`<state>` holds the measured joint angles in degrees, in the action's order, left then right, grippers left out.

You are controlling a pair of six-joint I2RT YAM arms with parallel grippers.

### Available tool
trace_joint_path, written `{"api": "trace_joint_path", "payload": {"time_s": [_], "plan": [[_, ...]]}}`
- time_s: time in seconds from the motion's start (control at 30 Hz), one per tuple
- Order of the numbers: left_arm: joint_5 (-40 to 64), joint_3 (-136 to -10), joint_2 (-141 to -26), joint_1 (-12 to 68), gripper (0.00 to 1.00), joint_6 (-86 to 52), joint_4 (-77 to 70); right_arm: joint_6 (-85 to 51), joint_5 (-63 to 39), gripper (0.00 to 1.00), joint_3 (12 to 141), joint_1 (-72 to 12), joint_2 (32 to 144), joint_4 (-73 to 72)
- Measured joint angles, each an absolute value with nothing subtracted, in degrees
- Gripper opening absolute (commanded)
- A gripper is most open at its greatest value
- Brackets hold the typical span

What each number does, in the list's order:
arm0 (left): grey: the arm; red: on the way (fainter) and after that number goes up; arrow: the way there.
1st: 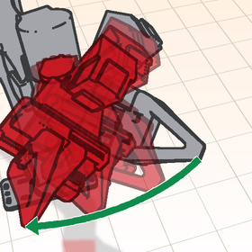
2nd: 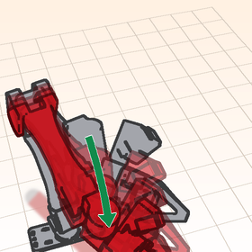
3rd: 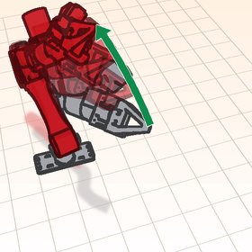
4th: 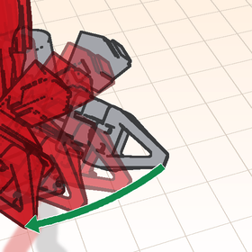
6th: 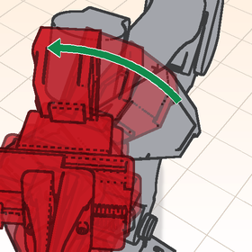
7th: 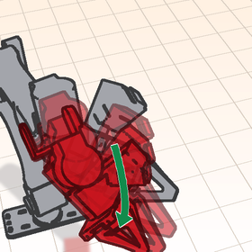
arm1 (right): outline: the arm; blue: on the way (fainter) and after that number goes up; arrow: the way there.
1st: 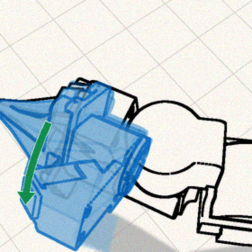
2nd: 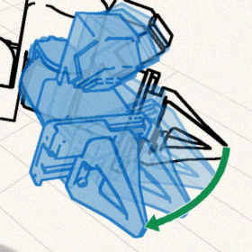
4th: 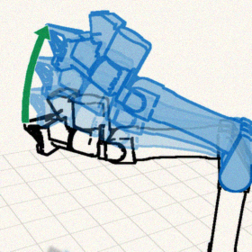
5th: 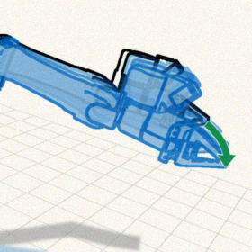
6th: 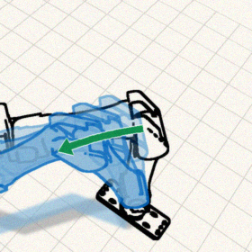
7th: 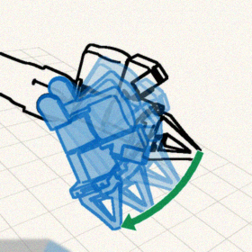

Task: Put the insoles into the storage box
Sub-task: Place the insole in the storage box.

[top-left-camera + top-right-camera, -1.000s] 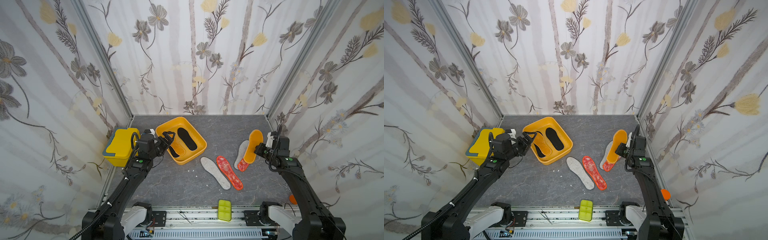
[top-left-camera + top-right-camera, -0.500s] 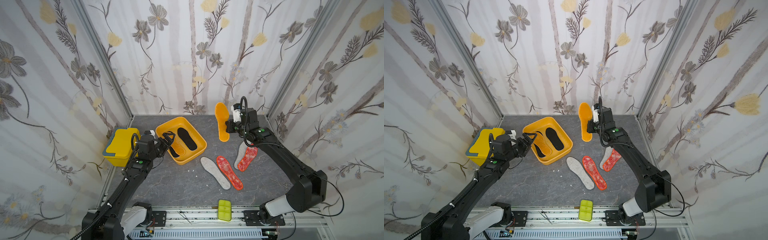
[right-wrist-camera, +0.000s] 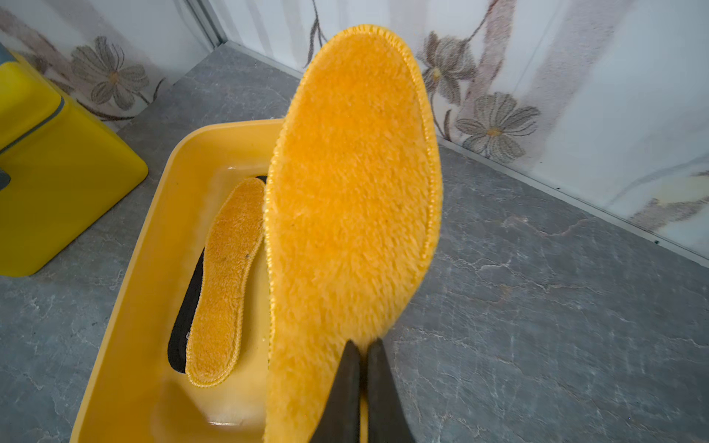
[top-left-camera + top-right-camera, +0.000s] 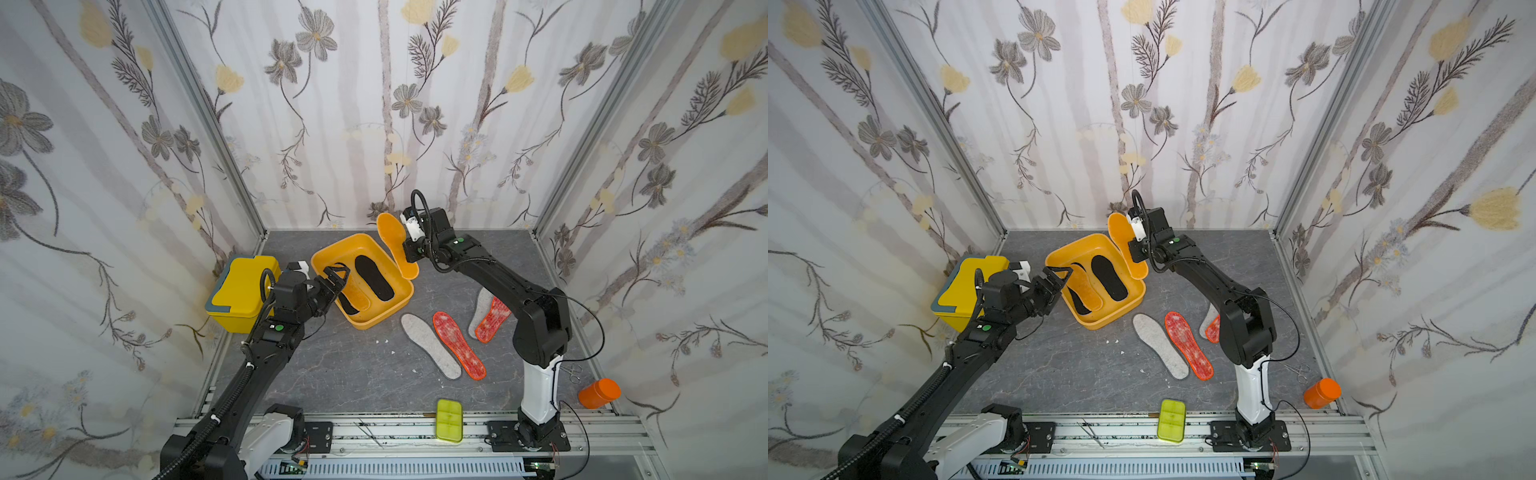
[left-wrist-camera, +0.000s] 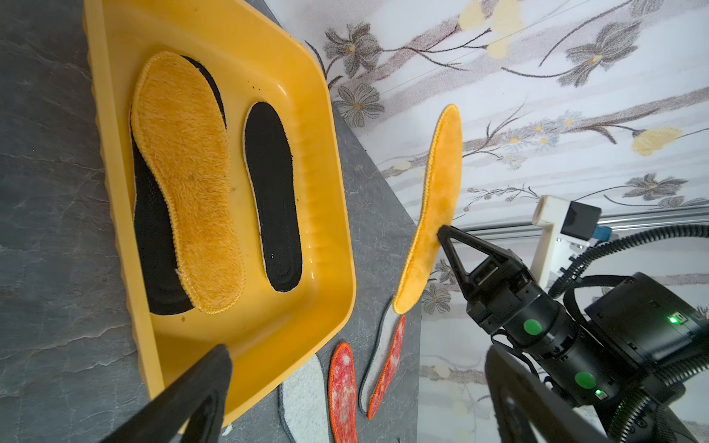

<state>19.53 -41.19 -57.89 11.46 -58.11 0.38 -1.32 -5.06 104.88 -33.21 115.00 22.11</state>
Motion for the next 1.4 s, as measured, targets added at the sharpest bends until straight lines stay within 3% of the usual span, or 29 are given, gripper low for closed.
{"api": "trace_joint_path", "payload": {"time_s": [0.47,1.4], "plan": [[19.1,-40.7,-57.5,11.4,1.0,-58.3,1.5,0.1,-4.1,0.0,112.7,-39.2,125.8,22.8],[19.1,-39.9,-57.3,11.3,1.0,-58.3,1.7,-1.0,-2.6,0.0,115.9,-39.6,135.9,22.0]]}}
